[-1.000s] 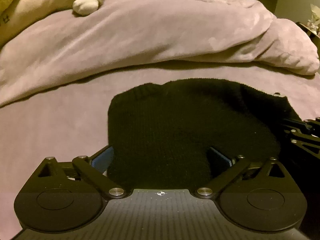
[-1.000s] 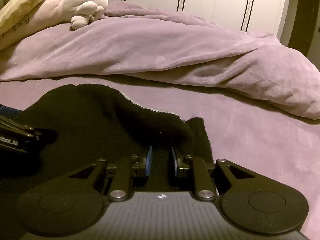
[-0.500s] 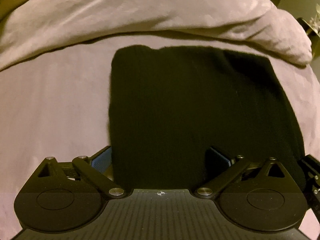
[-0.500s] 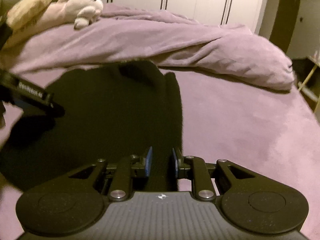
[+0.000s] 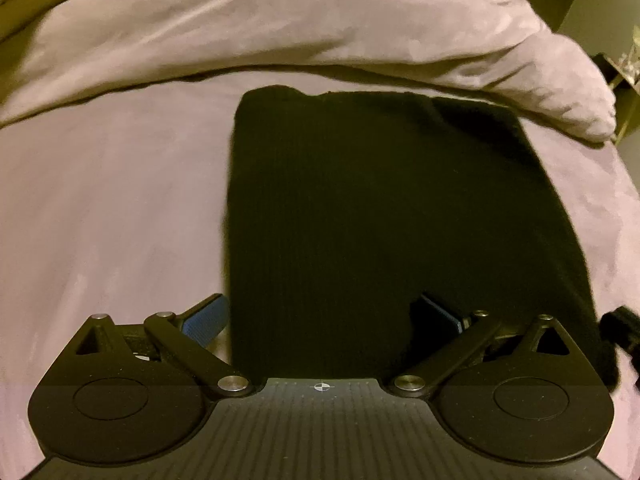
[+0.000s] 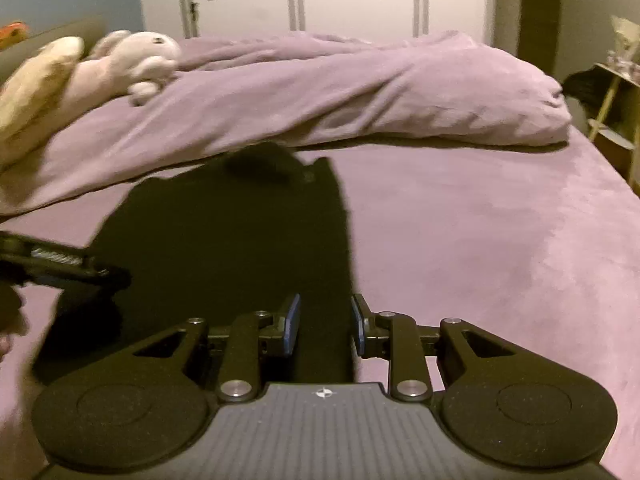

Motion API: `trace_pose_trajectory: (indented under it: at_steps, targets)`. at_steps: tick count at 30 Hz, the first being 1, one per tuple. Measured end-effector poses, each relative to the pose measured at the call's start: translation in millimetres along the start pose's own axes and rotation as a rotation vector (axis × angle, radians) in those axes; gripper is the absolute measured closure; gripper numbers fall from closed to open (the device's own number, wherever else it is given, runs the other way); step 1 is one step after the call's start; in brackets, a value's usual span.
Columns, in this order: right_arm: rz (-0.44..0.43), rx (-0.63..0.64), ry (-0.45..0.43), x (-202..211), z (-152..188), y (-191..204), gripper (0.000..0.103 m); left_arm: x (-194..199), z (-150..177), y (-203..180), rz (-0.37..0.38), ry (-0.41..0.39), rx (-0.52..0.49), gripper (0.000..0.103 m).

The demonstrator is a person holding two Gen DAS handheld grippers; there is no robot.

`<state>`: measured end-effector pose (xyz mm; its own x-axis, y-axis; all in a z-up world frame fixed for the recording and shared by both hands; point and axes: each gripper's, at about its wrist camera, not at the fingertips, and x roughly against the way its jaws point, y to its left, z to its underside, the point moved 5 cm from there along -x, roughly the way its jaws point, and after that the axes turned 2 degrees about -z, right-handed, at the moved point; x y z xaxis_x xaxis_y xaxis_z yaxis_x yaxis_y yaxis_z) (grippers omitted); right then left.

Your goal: Fold small clothes

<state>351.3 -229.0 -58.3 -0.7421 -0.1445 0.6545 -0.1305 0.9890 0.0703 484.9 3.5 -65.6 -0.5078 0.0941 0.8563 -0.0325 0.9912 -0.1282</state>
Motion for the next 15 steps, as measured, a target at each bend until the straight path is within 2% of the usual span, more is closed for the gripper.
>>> trace_pose_trajectory:
  at_steps: [2, 6, 8, 13, 15]
  targets:
    - [-0.007, 0.02, 0.014, 3.0, 8.4, 5.3, 0.077, 9.0, 12.1, 1.2, 0.001, 0.005, 0.009, 0.0]
    - [0.031, 0.048, 0.07, -12.5, 24.2, -1.0, 0.076, 17.2, 43.6, 2.6, -0.023, 0.028, -0.009, 0.0]
    - [0.049, 0.058, 0.076, -16.3, 26.4, -5.9, 0.063, 18.0, 61.0, 5.7, -0.017, 0.052, 0.006, 0.0]
    - [0.016, -0.016, 0.098, -12.3, 31.8, -14.5, 0.063, 16.9, 91.1, 13.9, -0.02, 0.084, 0.011, 0.0]
    - [0.011, -0.034, 0.108, -8.0, 38.3, -14.4, 0.063, 11.4, 96.6, 14.5, -0.045, 0.087, -0.01, 0.0]
